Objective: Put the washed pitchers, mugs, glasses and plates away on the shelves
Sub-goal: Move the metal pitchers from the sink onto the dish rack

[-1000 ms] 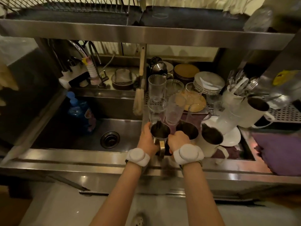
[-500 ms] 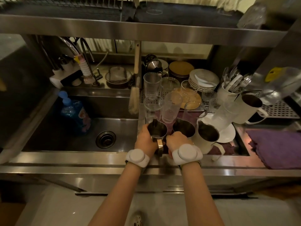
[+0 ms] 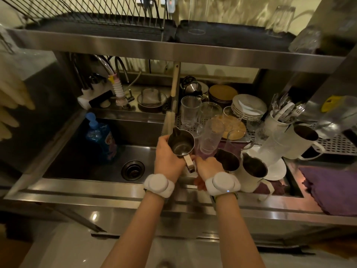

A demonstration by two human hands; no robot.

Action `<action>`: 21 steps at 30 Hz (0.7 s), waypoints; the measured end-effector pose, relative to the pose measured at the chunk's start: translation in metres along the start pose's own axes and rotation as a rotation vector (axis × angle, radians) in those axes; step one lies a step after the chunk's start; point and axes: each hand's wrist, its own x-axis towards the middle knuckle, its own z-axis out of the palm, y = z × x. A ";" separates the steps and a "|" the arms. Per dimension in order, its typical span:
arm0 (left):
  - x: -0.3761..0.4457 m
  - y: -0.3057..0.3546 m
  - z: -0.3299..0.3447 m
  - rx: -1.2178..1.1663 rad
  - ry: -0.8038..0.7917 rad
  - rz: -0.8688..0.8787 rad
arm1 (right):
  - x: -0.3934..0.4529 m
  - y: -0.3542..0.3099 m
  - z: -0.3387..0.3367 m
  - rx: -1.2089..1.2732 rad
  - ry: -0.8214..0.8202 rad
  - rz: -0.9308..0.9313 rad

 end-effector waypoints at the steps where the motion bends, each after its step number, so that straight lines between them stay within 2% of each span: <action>1: 0.001 0.003 -0.005 -0.030 0.039 0.002 | -0.003 -0.006 0.003 0.025 -0.013 -0.004; 5: 0.006 0.007 -0.020 -0.083 0.181 0.035 | -0.005 -0.030 0.017 0.170 -0.086 -0.044; 8: 0.006 0.006 -0.032 -0.117 0.231 0.047 | -0.004 -0.044 0.028 0.286 -0.172 0.042; 11: 0.011 0.002 -0.048 -0.114 0.196 0.029 | -0.004 -0.056 0.040 0.234 -0.102 -0.014; 13: 0.016 -0.003 -0.065 -0.043 0.104 0.024 | 0.000 -0.061 0.047 0.147 -0.044 -0.086; 16: 0.019 -0.011 -0.089 0.065 -0.019 0.009 | 0.011 -0.068 0.044 -0.046 0.165 -0.195; 19: 0.028 -0.003 -0.111 -0.038 0.169 -0.017 | 0.022 -0.079 0.040 -0.206 0.266 -0.283; 21: 0.040 0.007 -0.116 0.061 0.213 0.011 | 0.027 -0.084 0.041 -0.285 0.292 -0.344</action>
